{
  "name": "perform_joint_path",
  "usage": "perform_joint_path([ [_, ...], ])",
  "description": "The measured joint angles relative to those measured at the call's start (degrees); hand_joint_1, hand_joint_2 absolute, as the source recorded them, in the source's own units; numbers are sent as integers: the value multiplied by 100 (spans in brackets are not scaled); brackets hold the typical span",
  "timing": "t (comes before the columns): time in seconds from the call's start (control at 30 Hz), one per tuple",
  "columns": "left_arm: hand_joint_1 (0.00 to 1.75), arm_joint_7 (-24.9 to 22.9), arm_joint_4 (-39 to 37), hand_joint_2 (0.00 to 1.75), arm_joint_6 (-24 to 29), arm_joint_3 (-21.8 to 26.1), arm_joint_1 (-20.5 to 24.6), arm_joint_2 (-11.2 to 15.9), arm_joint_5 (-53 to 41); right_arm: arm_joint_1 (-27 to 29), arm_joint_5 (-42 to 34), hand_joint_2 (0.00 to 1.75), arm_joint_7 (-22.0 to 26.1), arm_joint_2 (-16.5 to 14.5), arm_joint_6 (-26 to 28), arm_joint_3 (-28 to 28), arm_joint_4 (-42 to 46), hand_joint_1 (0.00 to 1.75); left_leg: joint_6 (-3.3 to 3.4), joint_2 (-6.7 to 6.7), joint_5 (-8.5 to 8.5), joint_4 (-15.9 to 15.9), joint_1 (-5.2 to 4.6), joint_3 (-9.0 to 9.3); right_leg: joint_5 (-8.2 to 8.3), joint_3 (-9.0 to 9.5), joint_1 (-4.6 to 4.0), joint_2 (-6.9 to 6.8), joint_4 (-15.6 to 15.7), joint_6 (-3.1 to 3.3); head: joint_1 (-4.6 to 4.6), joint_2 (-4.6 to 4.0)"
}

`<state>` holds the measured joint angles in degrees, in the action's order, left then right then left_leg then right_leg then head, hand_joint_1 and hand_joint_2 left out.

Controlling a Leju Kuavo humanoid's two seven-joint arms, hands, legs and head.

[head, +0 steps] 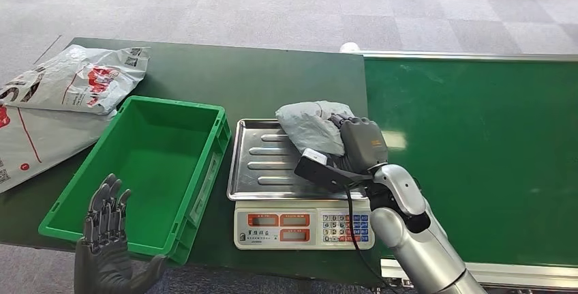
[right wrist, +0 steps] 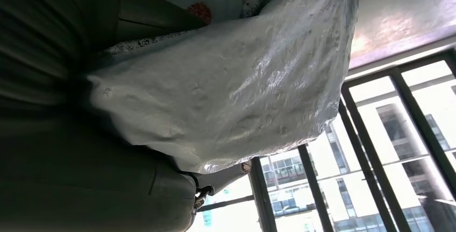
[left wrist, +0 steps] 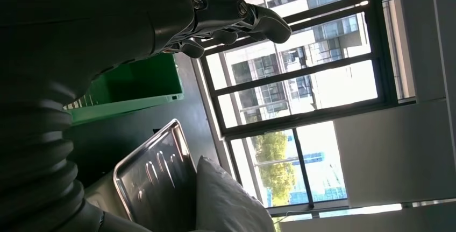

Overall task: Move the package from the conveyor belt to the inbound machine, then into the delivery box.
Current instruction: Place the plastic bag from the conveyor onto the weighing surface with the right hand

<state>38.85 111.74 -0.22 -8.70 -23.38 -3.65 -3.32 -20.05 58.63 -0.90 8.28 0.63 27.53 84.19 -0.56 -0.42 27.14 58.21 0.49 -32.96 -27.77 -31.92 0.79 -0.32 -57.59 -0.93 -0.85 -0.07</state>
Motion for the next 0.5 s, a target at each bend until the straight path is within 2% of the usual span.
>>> perform_joint_path([
  [0.13,0,-27,-53,175,5,-22,72,64,35,-21,-45,175,26,-143,-70,10,-66,175,0,0,0,0,0,1,0,0,-1,0,0,0,0,0],
  [0.17,0,-29,-66,175,5,-28,81,78,39,-26,-51,175,29,-172,-79,13,-80,143,0,0,0,0,0,1,0,0,-1,0,0,0,0,0],
  [0.27,0,-34,-99,175,5,-45,107,114,57,-38,-96,175,35,-240,-105,21,-119,12,-1,0,-1,0,1,1,1,0,-1,0,0,1,0,0],
  [0.3,0,-39,-111,175,5,-50,123,126,72,-44,-131,175,37,-262,-123,22,-131,0,-1,0,-1,0,1,1,1,0,-1,0,0,1,0,0],
  [0.5,0,-89,-196,175,30,-139,260,237,185,-155,-537,175,158,-409,-277,33,-238,0,-1,0,-1,0,1,2,2,1,-1,0,0,2,1,0],
])
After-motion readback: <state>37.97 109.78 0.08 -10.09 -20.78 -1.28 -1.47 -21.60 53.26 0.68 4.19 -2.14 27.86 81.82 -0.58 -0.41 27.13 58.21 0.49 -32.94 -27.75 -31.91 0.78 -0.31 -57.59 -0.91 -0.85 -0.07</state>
